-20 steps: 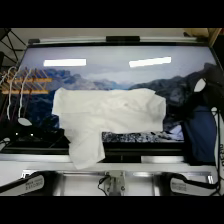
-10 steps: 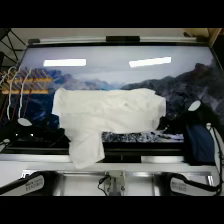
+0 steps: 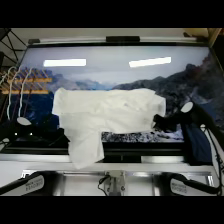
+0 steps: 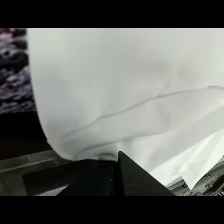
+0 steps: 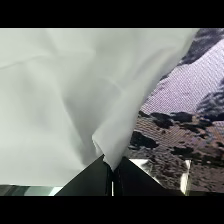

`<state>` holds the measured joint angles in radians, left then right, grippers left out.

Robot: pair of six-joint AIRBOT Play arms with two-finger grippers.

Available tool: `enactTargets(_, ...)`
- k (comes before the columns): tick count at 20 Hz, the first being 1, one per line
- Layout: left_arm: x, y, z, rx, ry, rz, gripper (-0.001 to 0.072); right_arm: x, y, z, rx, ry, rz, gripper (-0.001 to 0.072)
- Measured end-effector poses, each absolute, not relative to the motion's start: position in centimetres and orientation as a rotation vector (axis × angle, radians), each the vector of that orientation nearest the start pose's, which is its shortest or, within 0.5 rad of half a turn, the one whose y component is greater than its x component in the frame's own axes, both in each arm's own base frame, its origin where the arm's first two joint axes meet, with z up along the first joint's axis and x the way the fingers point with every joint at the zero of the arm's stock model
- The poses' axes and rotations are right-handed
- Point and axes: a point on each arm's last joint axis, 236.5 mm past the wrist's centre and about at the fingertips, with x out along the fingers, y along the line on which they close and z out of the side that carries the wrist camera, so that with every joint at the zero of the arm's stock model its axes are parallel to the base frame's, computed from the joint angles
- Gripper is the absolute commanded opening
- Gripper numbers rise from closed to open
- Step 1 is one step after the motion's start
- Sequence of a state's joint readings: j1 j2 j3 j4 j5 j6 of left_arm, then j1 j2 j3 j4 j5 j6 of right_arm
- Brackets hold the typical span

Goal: Fold the shirts.

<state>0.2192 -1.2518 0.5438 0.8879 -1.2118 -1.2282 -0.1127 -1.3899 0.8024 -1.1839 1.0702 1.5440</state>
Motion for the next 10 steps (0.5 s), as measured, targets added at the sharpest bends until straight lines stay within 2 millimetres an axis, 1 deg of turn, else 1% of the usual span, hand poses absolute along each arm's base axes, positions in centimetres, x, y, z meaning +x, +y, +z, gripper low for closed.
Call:
enactTargets(2,22.7,-9.5,-9.1,-0.657,1.624,-0.417,0.0028,29.4,4.5,-11.5,0.455,1.596,0.057,0.0045)
enactTargets(3,23.5,-9.4,-8.1,-0.632,1.602,-0.454,0.0028,29.7,4.1,-11.1,0.426,1.587,0.064,0.0045)
enactTargets(4,24.6,-9.2,-6.9,-0.605,1.575,-0.483,0.0028,30.2,3.6,-10.5,0.394,1.569,0.063,0.0045)
enactTargets(6,27.2,-8.7,-4.4,-0.548,1.505,-0.528,0.0028,31.8,4.2,-8.3,0.408,1.527,0.094,0.0044)
enactTargets(7,28.9,-8.4,-3.1,-0.520,1.460,-0.536,0.0028,32.7,4.2,-7.3,0.402,1.506,0.103,0.0044)
enactTargets(10,34.1,-7.2,-0.1,-0.461,1.343,-0.527,0.0028,37.4,3.6,-4.3,0.391,1.376,0.100,0.0044)
